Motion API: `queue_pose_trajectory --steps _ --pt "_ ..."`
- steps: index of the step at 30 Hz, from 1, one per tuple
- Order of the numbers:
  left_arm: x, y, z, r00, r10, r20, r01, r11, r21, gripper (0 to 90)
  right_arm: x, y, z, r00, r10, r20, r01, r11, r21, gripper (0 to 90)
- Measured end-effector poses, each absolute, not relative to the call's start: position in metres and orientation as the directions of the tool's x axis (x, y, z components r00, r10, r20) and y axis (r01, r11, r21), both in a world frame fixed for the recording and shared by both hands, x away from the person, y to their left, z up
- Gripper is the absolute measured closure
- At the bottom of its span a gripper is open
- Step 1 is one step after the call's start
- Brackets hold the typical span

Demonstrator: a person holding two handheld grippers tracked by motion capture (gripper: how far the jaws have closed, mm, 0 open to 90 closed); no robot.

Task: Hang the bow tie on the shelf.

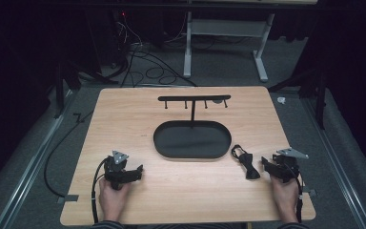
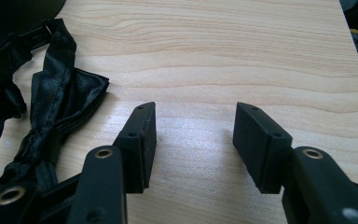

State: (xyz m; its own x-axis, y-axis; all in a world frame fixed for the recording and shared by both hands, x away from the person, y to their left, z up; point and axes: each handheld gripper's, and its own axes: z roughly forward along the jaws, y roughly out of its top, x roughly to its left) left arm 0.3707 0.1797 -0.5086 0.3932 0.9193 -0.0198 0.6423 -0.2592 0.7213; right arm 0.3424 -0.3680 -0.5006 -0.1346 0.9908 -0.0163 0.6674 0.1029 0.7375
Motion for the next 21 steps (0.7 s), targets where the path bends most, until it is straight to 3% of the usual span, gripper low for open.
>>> queue_pose_trajectory --steps 21 --pt "0.3707 0.1795 -0.5087 0.393 0.919 -0.02 0.641 -0.259 0.722 11.9 0.3419 -0.3672 -0.5006 -0.135 0.991 -0.016 0.67 0.104 0.735 49.2"
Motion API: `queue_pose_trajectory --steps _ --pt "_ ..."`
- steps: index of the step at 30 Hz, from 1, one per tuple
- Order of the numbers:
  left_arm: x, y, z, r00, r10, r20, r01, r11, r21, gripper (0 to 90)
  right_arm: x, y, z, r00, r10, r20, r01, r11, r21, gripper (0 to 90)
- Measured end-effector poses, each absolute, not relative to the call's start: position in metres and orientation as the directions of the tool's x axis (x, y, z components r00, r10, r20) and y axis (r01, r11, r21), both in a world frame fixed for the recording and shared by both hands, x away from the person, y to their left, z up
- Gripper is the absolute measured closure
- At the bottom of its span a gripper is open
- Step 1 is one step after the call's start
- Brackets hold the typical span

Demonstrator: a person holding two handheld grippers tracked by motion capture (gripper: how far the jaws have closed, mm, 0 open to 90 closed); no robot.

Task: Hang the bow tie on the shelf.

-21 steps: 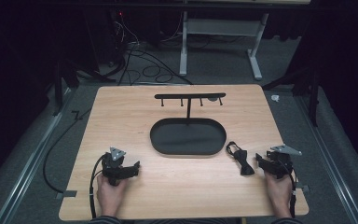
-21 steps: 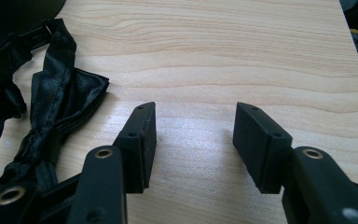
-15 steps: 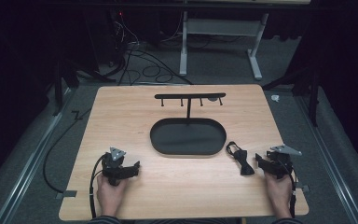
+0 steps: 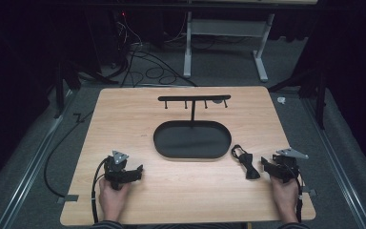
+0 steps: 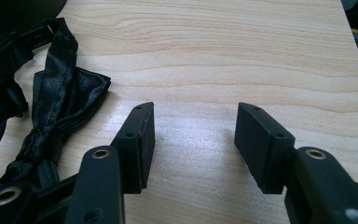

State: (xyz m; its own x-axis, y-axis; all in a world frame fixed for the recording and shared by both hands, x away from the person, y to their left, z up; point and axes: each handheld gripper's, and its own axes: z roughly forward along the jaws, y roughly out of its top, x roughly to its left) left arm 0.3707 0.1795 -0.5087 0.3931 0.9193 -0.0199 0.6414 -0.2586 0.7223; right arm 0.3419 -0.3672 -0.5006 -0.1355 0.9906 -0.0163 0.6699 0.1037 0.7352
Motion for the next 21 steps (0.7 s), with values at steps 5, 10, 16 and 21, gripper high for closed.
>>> queue_pose_trajectory --steps 5,10,16,21 --pt "0.3707 0.1796 -0.5087 0.393 0.919 -0.02 0.641 -0.259 0.722 11.9 0.342 -0.3677 -0.5006 -0.133 0.991 -0.011 0.669 0.098 0.737 49.4" --pt "0.3707 0.1795 -0.5087 0.393 0.919 -0.02 0.642 -0.258 0.722 11.9 0.342 -0.3674 -0.5006 -0.133 0.991 -0.013 0.669 0.099 0.737 49.4" --pt "0.3707 0.1797 -0.5084 0.393 0.919 -0.02 0.644 -0.26 0.72 11.9 0.342 -0.3673 -0.5006 -0.133 0.991 -0.014 0.669 0.1 0.737 49.5" --pt "0.3707 0.1797 -0.5084 0.394 0.919 -0.02 0.644 -0.26 0.72 11.9 0.3425 -0.3674 -0.5005 -0.136 0.991 -0.013 0.666 0.101 0.739 52.8"
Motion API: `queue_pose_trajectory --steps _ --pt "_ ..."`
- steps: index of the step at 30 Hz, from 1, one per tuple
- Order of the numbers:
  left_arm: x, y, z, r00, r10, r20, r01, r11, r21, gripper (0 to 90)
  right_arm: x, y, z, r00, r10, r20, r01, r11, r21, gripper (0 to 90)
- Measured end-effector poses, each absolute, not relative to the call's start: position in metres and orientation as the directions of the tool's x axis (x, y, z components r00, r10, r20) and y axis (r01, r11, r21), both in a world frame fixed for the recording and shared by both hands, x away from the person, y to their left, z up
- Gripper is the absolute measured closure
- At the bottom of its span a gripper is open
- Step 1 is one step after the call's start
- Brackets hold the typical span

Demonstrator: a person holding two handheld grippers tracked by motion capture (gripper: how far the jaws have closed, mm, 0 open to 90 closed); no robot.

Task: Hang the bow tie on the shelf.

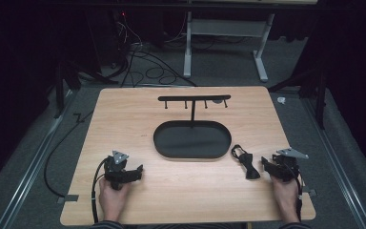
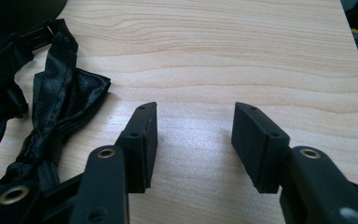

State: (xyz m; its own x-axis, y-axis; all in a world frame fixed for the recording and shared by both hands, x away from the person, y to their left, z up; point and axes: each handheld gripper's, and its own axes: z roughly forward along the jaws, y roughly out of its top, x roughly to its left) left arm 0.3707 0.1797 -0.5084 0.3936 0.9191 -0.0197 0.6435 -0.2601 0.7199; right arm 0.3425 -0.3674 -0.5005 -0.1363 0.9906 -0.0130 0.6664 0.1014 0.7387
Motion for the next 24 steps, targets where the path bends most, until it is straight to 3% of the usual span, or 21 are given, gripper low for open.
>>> queue_pose_trajectory --steps 11,24 --pt "0.371 0.18 -0.508 0.394 0.919 -0.02 0.644 -0.26 0.72 11.9 0.342 -0.363 -0.498 -0.151 0.989 -0.007 0.66 0.106 0.743 53.9" --pt "0.371 0.18 -0.508 0.393 0.919 -0.02 0.644 -0.26 0.72 11.9 0.333 -0.358 -0.483 -0.201 0.979 0.045 0.634 0.095 0.768 63.6"
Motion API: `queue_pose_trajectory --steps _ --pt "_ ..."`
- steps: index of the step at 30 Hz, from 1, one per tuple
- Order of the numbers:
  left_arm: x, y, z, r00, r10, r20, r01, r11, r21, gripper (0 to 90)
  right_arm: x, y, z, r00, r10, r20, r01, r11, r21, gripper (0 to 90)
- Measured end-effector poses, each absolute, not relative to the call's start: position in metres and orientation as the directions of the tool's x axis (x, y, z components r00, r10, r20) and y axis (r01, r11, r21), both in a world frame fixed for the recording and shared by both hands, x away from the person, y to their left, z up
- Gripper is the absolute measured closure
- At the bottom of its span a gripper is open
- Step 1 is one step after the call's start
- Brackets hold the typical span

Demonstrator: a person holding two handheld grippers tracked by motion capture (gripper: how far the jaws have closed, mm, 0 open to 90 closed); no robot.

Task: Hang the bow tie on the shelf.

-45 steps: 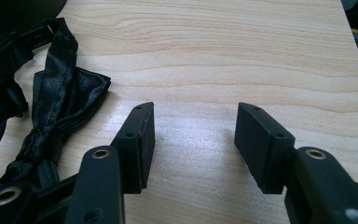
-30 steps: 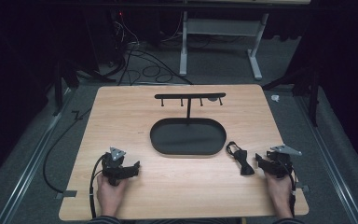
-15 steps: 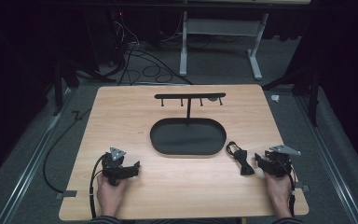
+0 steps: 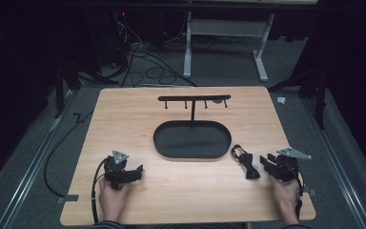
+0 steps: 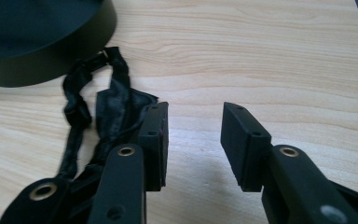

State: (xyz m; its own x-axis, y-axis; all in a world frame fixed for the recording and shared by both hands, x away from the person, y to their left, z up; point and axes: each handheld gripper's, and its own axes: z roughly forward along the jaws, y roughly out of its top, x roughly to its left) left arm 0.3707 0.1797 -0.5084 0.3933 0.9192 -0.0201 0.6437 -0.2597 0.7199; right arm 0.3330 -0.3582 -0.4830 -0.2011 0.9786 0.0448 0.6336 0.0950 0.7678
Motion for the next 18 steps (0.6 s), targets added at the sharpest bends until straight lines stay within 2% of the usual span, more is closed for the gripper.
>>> queue_pose_trajectory --steps 18 --pt "0.371 0.18 -0.508 0.393 0.919 -0.02 0.644 -0.26 0.72 11.9 0.32 -0.337 -0.468 -0.294 0.954 0.058 0.608 0.14 0.781 69.0"
